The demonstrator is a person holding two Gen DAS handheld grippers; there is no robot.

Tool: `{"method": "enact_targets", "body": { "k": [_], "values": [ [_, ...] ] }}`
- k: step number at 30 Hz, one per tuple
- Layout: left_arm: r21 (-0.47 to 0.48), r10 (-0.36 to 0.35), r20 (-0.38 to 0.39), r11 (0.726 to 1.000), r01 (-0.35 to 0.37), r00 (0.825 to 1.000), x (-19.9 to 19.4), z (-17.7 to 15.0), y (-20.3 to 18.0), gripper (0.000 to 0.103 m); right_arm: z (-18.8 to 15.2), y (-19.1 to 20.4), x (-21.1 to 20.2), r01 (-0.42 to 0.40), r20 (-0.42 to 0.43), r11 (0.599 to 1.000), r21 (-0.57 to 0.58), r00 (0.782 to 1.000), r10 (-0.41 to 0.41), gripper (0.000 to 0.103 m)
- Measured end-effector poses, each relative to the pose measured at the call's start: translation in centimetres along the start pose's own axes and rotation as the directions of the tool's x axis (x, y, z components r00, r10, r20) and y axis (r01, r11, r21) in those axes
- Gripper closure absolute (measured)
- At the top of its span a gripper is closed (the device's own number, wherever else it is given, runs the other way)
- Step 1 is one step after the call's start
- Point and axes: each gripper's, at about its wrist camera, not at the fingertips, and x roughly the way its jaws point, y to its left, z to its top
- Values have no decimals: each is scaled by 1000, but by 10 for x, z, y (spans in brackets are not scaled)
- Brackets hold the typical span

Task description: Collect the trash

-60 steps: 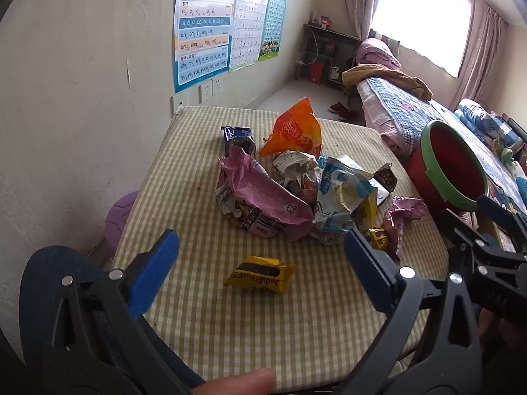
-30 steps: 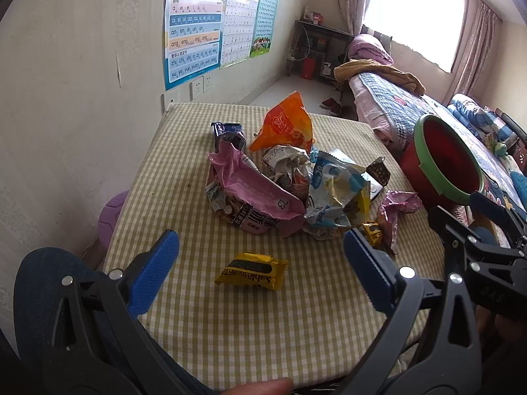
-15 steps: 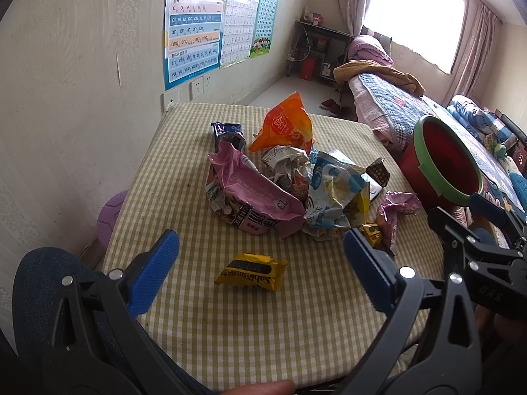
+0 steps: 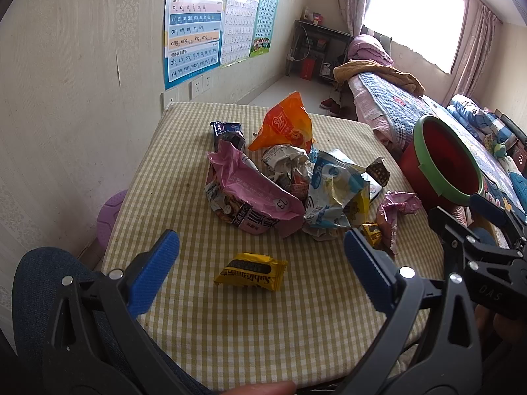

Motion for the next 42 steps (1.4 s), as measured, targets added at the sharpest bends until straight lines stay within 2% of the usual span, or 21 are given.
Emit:
{"method": "enact_targets", "body": {
  "k": [37,42],
  "values": [
    [0,-3,-4,1000,3,1000,0,-1,-1,5,-2,-2,1,0,-3,1000,4,1000,0,7],
    [-8,-3,-13,1000,3,1000,1,-1,0,5,-3,-11,5,4,-16,999,38,1000,-3,7]
  ]
}}
